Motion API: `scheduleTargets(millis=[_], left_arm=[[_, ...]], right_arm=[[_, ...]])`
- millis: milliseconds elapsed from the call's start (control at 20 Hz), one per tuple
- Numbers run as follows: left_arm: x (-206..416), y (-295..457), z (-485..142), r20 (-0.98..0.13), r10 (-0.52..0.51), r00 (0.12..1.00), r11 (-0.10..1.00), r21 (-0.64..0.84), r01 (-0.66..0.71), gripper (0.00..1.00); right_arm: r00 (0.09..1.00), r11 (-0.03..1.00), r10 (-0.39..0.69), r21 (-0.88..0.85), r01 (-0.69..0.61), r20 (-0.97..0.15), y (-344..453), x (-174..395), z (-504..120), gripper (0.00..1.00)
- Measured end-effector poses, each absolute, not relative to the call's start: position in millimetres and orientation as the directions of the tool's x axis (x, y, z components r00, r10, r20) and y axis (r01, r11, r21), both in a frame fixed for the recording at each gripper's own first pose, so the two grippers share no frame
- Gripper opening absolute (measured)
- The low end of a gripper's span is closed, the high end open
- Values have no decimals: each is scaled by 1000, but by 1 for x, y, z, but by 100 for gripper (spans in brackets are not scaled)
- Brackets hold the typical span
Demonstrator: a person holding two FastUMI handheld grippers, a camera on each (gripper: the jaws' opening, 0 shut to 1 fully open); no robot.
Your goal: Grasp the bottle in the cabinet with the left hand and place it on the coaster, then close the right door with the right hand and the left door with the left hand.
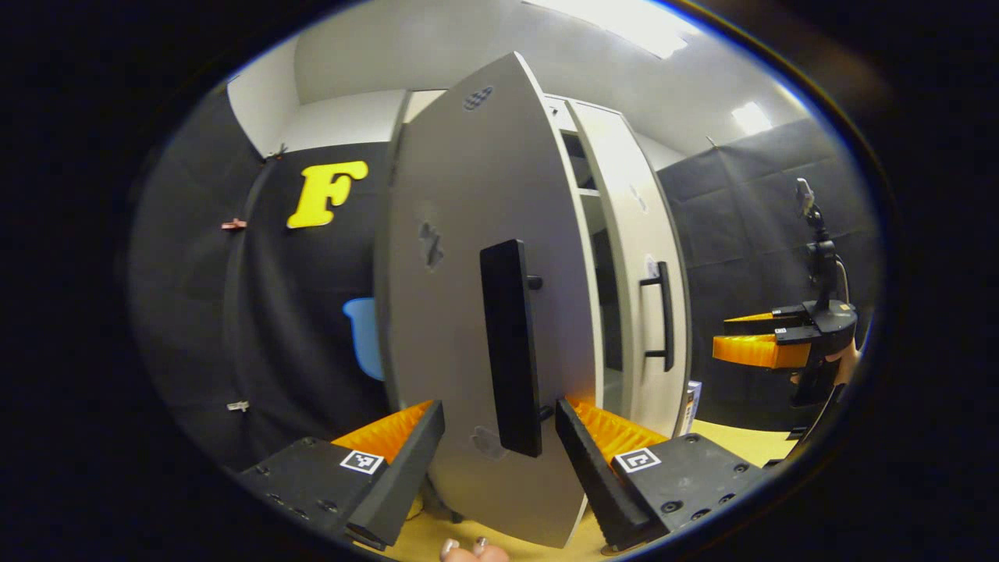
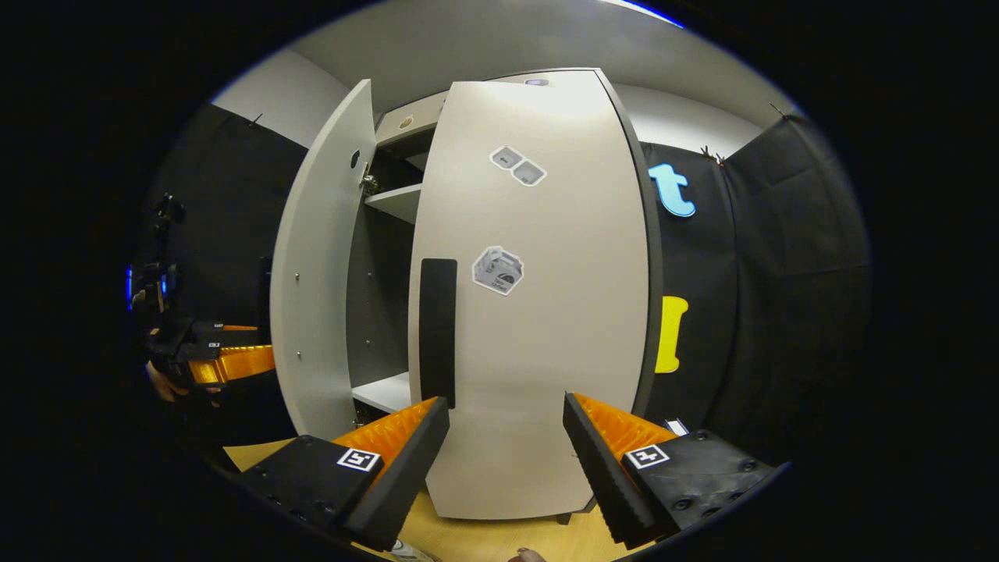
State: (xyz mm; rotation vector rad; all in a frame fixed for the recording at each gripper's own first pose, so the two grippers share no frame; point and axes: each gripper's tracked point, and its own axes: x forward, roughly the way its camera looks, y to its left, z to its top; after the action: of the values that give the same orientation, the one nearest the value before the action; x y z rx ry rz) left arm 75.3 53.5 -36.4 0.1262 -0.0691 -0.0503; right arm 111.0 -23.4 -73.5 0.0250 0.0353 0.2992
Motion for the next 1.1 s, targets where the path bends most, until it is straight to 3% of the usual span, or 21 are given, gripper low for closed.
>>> scheduleTargets(millis=[250, 400, 600, 750, 850, 1100], left_arm=[[101, 8, -34, 74, -115, 991, 987, 120, 106, 100], [95, 6, -43, 52, -110, 993, 992, 66, 106, 96], [75, 24, -50, 27, -51, 998, 998, 36, 50, 99], [57, 39, -42, 46, 20, 999, 998, 55, -22, 95], [48, 45, -36, 67, 63, 996, 997, 41, -66, 99], [30, 43, -27, 89, 91, 992, 994, 59, -97, 96]], right_arm=[[973, 974, 228, 12, -227, -23, -57, 98, -66, 98], [974, 974, 226, 34, -226, -16, -61, 92, -63, 98], [970, 969, 244, 39, -244, -10, -49, 91, -61, 98], [975, 974, 221, 45, -220, -16, -42, 90, -62, 98], [974, 973, 225, 58, -224, -8, -30, 88, -60, 98], [968, 965, 249, 76, -250, 27, -14, 74, -48, 98]])
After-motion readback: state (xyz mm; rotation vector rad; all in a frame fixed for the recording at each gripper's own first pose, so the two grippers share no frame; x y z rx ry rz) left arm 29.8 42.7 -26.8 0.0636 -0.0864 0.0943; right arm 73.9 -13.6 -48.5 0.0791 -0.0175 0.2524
